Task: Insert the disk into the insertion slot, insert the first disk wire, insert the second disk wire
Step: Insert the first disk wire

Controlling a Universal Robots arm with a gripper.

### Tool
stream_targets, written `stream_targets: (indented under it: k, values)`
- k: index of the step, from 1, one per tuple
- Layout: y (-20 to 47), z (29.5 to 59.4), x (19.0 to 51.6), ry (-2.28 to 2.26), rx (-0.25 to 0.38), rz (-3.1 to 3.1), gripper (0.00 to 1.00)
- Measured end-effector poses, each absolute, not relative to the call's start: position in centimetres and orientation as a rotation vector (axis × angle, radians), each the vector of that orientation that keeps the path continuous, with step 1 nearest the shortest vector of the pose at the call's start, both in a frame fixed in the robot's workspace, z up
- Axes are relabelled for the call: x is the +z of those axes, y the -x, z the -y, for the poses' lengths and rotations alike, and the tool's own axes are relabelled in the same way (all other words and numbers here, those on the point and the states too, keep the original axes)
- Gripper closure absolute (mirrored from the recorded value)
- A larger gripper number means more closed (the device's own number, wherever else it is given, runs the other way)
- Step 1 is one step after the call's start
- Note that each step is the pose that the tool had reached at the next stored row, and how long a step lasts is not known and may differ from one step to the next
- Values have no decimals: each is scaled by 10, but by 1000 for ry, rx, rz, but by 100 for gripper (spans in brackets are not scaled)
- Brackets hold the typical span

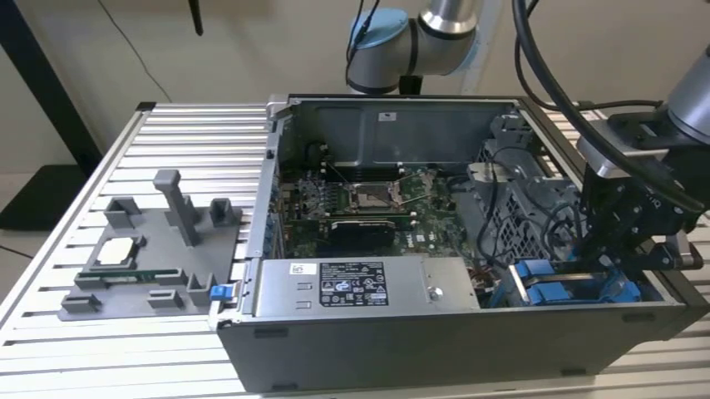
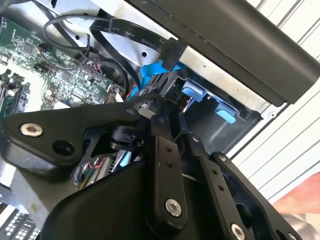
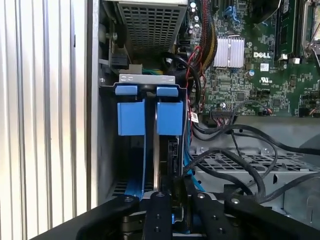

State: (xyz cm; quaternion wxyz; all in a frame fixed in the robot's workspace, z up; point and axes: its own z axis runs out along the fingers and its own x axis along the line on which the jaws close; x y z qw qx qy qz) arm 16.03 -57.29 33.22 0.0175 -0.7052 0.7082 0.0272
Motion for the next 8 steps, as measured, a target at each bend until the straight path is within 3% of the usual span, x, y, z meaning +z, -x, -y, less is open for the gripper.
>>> stream_targets:
  k: [8]
  values:
    - [-160,573,333,2191,84,-2201,0]
